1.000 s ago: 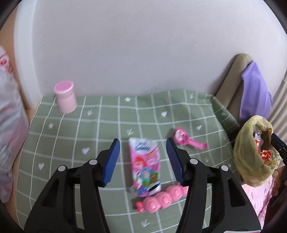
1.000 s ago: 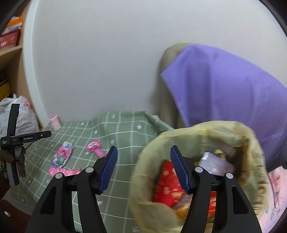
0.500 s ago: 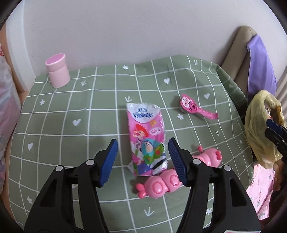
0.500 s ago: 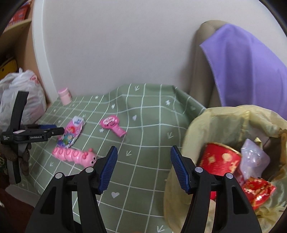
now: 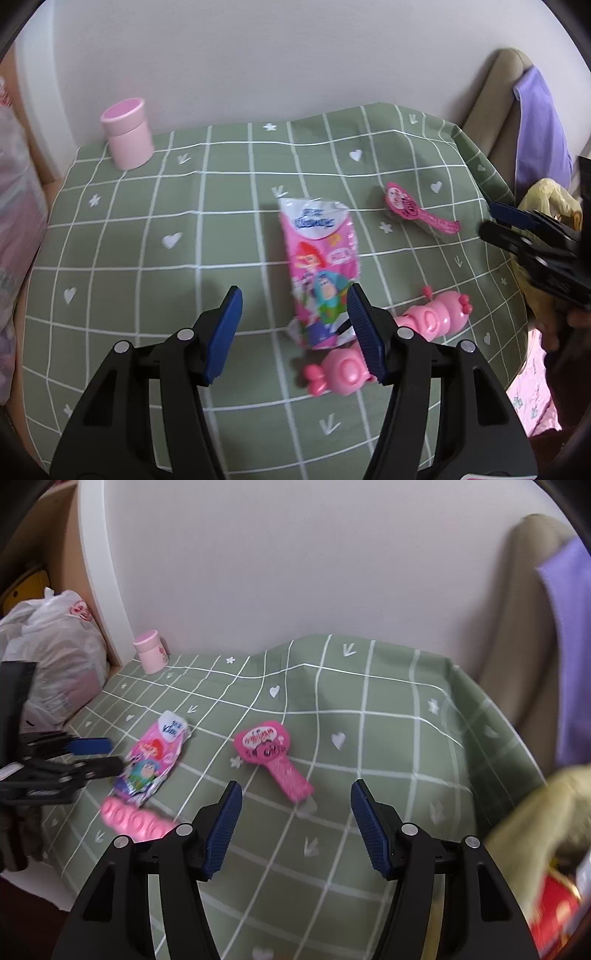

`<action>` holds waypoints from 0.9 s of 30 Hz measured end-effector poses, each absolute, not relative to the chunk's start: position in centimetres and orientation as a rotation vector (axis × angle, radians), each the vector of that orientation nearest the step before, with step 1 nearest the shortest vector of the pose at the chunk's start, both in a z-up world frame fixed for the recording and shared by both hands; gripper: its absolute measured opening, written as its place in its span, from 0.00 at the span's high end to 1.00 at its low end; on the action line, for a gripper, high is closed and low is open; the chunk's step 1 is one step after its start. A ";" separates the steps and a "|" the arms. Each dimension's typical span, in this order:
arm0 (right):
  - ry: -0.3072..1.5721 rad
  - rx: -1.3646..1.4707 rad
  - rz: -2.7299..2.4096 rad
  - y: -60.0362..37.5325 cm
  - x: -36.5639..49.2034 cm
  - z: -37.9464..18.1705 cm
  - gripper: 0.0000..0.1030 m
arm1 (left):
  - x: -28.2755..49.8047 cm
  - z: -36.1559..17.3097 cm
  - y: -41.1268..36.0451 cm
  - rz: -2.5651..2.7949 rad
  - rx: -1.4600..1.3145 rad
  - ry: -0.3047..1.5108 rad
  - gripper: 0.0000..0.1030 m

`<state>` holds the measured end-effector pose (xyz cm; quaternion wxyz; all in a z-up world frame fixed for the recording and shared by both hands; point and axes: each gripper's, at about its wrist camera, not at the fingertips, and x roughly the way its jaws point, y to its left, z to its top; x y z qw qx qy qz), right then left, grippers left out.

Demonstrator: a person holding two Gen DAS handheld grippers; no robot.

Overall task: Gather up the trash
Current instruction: 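Move both open tools back over the table toward the remaining wrappers, then grasp the pink Kleenex pack with the left tool while the right tool grasps the pink lollipop wrapper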

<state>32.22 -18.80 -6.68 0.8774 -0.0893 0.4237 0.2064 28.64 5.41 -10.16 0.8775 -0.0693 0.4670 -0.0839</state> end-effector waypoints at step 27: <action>1.000 -0.168 0.386 -12.4 38.5 -11.7 0.45 | 27.6 -10.7 9.1 -0.195 -0.206 1.016 0.46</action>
